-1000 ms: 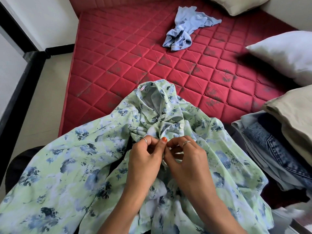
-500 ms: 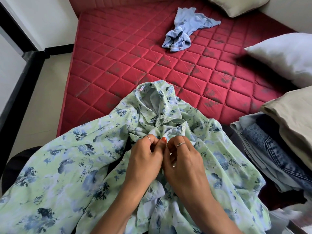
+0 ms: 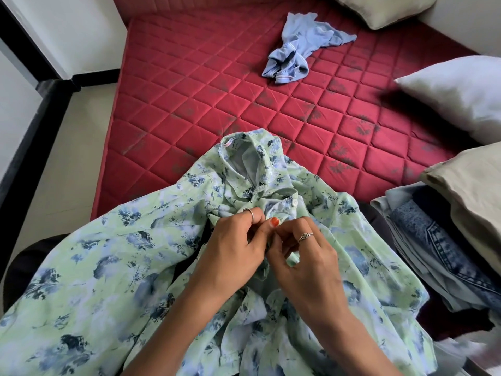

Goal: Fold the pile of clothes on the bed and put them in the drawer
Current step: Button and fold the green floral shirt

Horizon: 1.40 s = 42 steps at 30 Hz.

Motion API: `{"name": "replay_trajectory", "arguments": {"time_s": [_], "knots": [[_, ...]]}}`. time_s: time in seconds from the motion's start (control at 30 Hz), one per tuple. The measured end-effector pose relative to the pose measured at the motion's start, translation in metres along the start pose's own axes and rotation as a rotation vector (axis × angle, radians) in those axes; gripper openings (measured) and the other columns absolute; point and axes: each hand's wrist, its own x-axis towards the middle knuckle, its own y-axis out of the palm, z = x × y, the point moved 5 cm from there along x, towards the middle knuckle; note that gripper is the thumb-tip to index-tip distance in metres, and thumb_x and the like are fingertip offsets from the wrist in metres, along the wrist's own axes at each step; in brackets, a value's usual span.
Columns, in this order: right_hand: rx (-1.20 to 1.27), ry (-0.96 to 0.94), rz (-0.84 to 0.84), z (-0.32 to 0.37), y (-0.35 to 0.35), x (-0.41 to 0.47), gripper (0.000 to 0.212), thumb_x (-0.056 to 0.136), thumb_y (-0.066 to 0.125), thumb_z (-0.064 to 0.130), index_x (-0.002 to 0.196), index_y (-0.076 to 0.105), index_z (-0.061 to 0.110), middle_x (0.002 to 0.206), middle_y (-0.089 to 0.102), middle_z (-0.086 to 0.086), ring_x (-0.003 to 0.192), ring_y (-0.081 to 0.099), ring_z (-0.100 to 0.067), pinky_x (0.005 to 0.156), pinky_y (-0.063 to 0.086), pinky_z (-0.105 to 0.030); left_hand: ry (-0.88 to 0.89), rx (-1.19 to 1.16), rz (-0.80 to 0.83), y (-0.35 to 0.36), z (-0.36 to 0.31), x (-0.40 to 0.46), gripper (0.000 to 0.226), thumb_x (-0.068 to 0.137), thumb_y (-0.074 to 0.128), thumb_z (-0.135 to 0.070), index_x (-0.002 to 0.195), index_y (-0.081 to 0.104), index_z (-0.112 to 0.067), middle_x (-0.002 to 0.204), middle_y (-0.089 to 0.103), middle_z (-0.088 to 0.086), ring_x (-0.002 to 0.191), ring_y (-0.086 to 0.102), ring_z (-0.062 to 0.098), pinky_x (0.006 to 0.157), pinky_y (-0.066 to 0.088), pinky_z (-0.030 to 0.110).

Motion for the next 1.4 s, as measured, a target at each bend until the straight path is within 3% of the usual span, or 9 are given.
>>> {"name": "replay_trajectory", "arguments": {"time_s": [0.27, 0.47, 0.6, 0.7, 0.8, 0.9, 1.07, 1.23, 1.4], "knots": [[0.199, 0.052, -0.119, -0.002, 0.002, -0.001, 0.010, 0.085, 0.061, 0.017, 0.084, 0.058, 0.008, 0.071, 0.062, 0.002, 0.061, 0.058, -0.009, 0.058, 0.050, -0.024, 0.035, -0.154, -0.005, 0.002, 0.002, 0.002, 0.036, 0.094, 0.047, -0.039, 0.065, 0.041, -0.018, 0.051, 0.037, -0.010, 0.049, 0.031, 0.006, 0.048, 0.030, 0.029], [0.728, 0.497, 0.047, -0.011, 0.006, 0.008, 0.013, 0.091, 0.060, 0.002, 0.080, 0.057, 0.008, 0.057, 0.056, 0.003, 0.049, 0.047, -0.004, 0.046, 0.036, -0.015, 0.071, -0.222, 0.083, -0.002, -0.001, 0.009, 0.033, 0.095, 0.047, -0.039, 0.065, 0.043, -0.028, 0.052, 0.036, -0.012, 0.052, 0.032, 0.005, 0.050, 0.030, 0.025], [1.193, 0.822, 0.234, -0.019, 0.013, 0.019, 0.005, 0.078, 0.057, 0.003, 0.076, 0.058, 0.007, 0.057, 0.052, -0.003, 0.047, 0.047, -0.008, 0.046, 0.042, -0.014, 0.069, -0.253, 0.107, -0.004, 0.000, 0.016, 0.034, 0.095, 0.050, -0.039, 0.066, 0.049, -0.020, 0.051, 0.032, -0.011, 0.049, 0.029, 0.005, 0.046, 0.025, 0.022], [1.118, 0.782, 0.326, -0.024, 0.007, 0.029, 0.002, 0.081, 0.059, 0.010, 0.079, 0.060, 0.011, 0.065, 0.056, -0.002, 0.054, 0.050, -0.009, 0.052, 0.045, -0.017, 0.041, -0.243, 0.090, -0.007, -0.002, 0.025, 0.040, 0.089, 0.051, -0.044, 0.070, 0.056, -0.008, 0.048, 0.031, -0.010, 0.046, 0.028, 0.006, 0.045, 0.024, 0.020], [0.872, 0.624, 0.263, -0.024, 0.000, 0.030, 0.011, 0.095, 0.056, 0.017, 0.088, 0.058, 0.009, 0.075, 0.060, -0.003, 0.063, 0.053, -0.013, 0.060, 0.048, -0.023, 0.037, -0.195, 0.025, -0.013, -0.004, 0.038, 0.043, 0.089, 0.056, -0.042, 0.068, 0.056, -0.004, 0.047, 0.030, -0.009, 0.045, 0.028, 0.007, 0.046, 0.025, 0.023], [0.609, 0.487, 0.173, -0.018, -0.008, 0.021, 0.023, 0.086, 0.064, 0.039, 0.089, 0.060, 0.017, 0.076, 0.062, 0.006, 0.066, 0.055, -0.011, 0.062, 0.047, -0.029, 0.051, -0.108, -0.038, -0.018, -0.006, 0.053, 0.041, 0.092, 0.061, -0.033, 0.066, 0.056, -0.002, 0.047, 0.034, -0.008, 0.045, 0.030, 0.007, 0.046, 0.027, 0.021], [0.130, 0.231, 0.117, -0.008, -0.017, 0.005, 0.022, 0.082, 0.070, 0.038, 0.094, 0.055, 0.028, 0.083, 0.059, 0.011, 0.073, 0.058, -0.012, 0.064, 0.047, -0.023, 0.093, 0.047, -0.061, -0.019, -0.020, 0.070, 0.042, 0.092, 0.061, -0.033, 0.065, 0.059, -0.001, 0.046, 0.040, -0.005, 0.045, 0.037, 0.009, 0.045, 0.027, 0.017], [0.208, 0.389, 0.076, -0.022, -0.021, 0.003, 0.018, 0.085, 0.070, 0.011, 0.078, 0.060, 0.024, 0.071, 0.064, 0.009, 0.061, 0.058, -0.010, 0.056, 0.047, -0.022, 0.099, 0.101, 0.056, 0.000, -0.030, 0.080, 0.045, 0.093, 0.060, -0.036, 0.065, 0.055, -0.001, 0.048, 0.037, -0.002, 0.047, 0.036, 0.010, 0.046, 0.029, 0.015], [0.475, 0.612, 0.124, -0.040, -0.030, -0.004, 0.008, 0.087, 0.067, 0.014, 0.079, 0.065, 0.015, 0.062, 0.059, 0.009, 0.055, 0.048, -0.006, 0.052, 0.039, -0.015, 0.050, 0.036, 0.140, 0.003, -0.024, 0.072, 0.032, 0.095, 0.056, -0.036, 0.083, 0.068, -0.008, 0.055, 0.050, -0.008, 0.051, 0.045, 0.002, 0.054, 0.036, 0.016]]}}
